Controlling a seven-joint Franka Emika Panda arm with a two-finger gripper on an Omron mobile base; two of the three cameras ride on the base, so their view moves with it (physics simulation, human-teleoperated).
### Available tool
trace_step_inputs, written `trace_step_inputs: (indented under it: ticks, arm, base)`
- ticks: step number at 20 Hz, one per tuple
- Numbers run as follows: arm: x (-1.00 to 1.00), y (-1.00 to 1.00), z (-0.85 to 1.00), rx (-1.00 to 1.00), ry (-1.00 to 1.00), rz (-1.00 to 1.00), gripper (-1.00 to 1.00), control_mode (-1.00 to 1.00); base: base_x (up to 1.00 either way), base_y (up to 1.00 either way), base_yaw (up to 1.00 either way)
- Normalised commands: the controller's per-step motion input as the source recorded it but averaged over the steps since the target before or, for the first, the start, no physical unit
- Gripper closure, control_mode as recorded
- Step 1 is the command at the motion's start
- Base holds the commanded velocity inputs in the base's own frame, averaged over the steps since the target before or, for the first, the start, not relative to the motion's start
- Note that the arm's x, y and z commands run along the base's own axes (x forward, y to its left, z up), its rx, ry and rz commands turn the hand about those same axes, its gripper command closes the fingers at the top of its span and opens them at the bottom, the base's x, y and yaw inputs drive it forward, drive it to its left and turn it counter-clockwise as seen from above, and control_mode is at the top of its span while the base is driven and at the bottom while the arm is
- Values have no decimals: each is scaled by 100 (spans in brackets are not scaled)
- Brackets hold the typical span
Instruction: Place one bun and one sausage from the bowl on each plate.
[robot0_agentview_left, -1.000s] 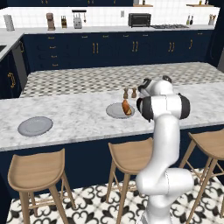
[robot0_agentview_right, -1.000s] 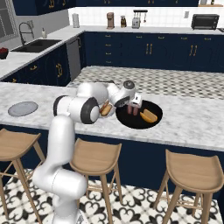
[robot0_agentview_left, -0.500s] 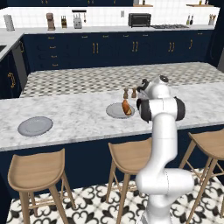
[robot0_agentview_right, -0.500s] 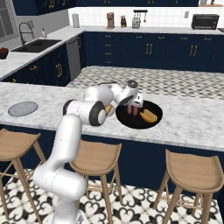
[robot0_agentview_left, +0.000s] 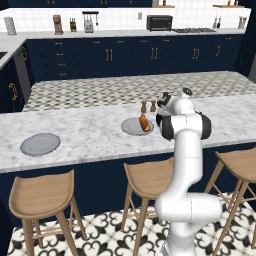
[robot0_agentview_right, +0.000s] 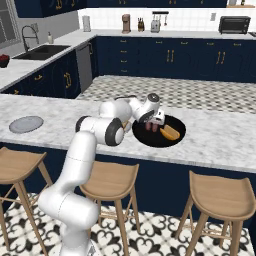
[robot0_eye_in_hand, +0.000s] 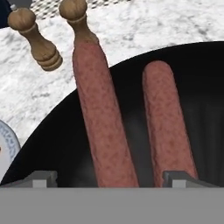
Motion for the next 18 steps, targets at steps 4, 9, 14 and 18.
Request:
trace_step_inputs:
  ticks: [4, 9, 14, 18]
  arm:
    - [-10, 32, -10, -2, 2, 0, -100, -100]
    - [-2, 25, -4, -1, 0, 3, -100, -100]
    - [0, 0, -17, 0, 0, 5, -100, -100]
    - [0, -20, -33, 0, 0, 4, -100, -100]
  base:
    - [0, 0, 0]
    - [0, 0, 0]
    - [0, 0, 0]
    - [0, 0, 0]
